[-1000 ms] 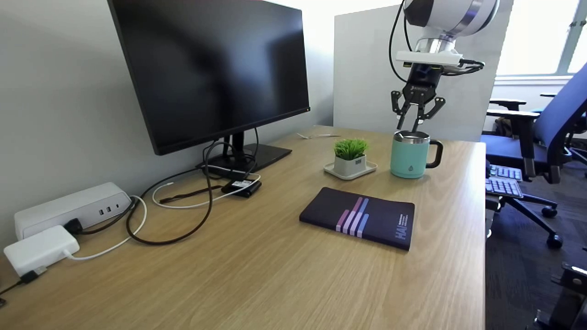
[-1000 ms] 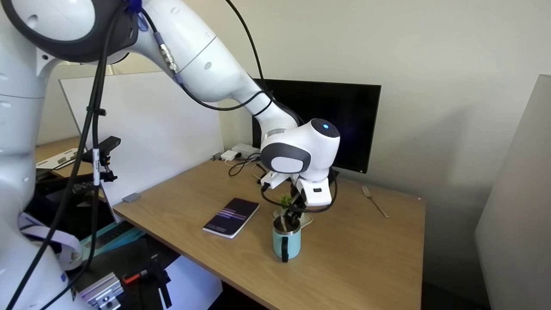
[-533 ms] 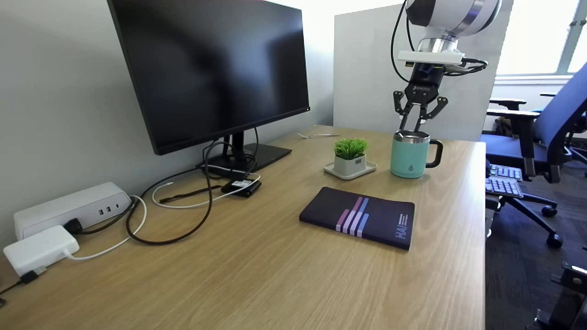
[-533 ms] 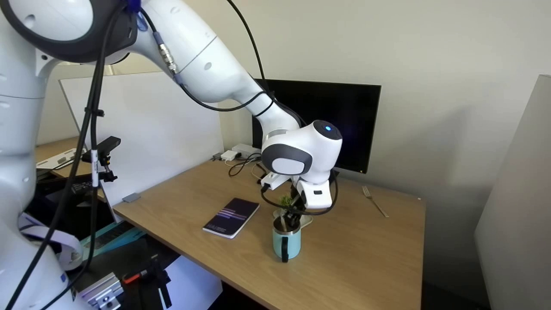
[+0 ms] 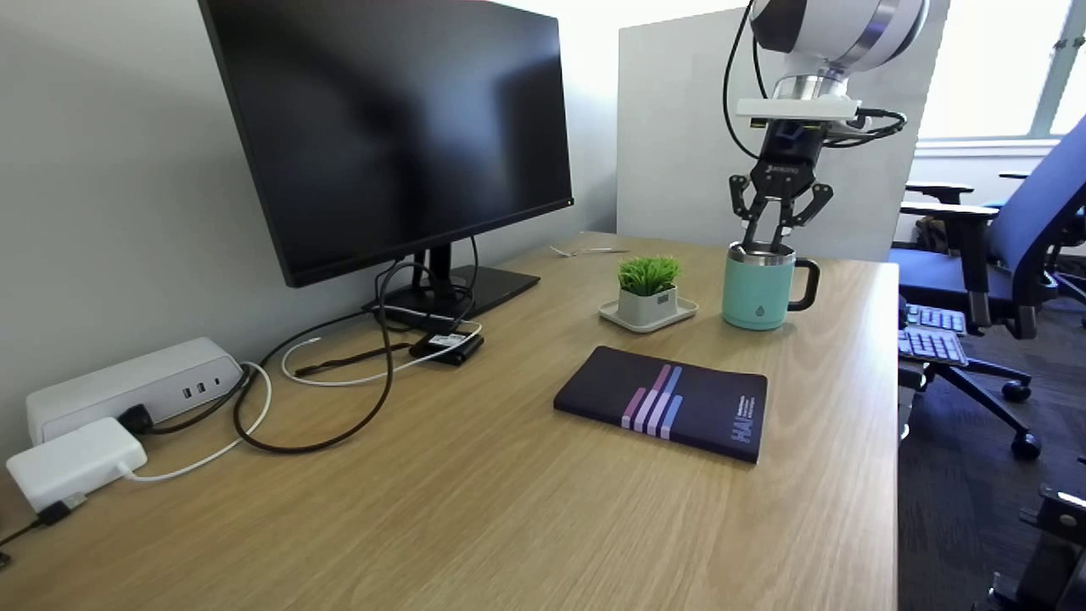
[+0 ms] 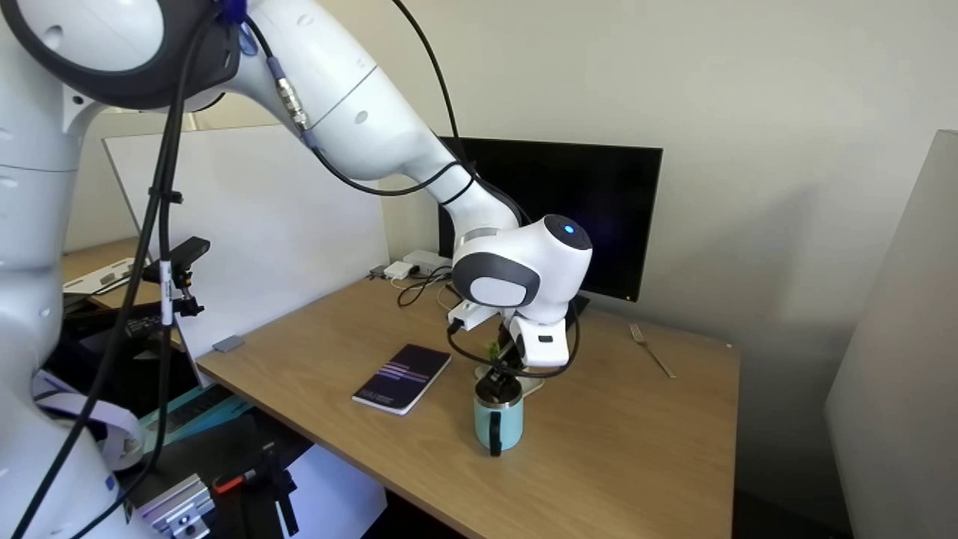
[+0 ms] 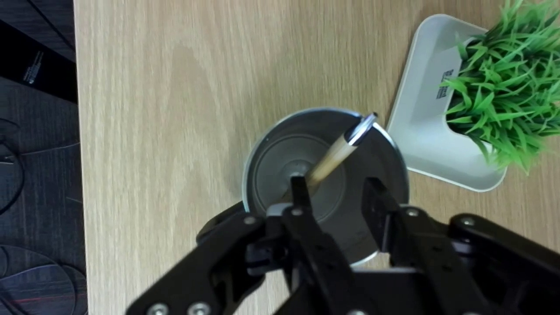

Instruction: Take the pen out of the mug and put it on the desk

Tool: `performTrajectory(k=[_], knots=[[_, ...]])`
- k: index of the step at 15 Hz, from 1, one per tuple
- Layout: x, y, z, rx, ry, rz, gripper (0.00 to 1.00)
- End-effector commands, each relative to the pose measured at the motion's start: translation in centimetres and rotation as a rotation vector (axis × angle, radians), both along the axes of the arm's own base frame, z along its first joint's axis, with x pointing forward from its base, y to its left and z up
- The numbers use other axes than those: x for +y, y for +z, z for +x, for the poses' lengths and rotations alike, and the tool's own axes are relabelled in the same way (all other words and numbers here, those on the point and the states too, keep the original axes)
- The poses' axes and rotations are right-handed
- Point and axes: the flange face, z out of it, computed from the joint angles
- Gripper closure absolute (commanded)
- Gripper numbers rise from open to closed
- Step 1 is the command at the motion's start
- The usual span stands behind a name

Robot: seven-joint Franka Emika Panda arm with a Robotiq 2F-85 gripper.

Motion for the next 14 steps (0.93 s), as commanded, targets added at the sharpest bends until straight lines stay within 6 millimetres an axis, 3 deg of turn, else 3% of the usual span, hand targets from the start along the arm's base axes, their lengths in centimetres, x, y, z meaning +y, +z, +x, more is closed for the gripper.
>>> performTrajectory(k=[1,10,11,12,14], knots=[[0.4,-0.7,-0.2,0.025,-0.016,0.034,0.67],[1.8,-3.7,-0.1,0.056,-0.027,0.094,0.69],[1.8,-3.8,0.0,0.055,-0.029,0.1,0.72],[1.8,-3.9,0.1,0.054,-0.031,0.104,0.93],[1.7,-4.0,0.1,0.052,-0.039,0.109,0.97]])
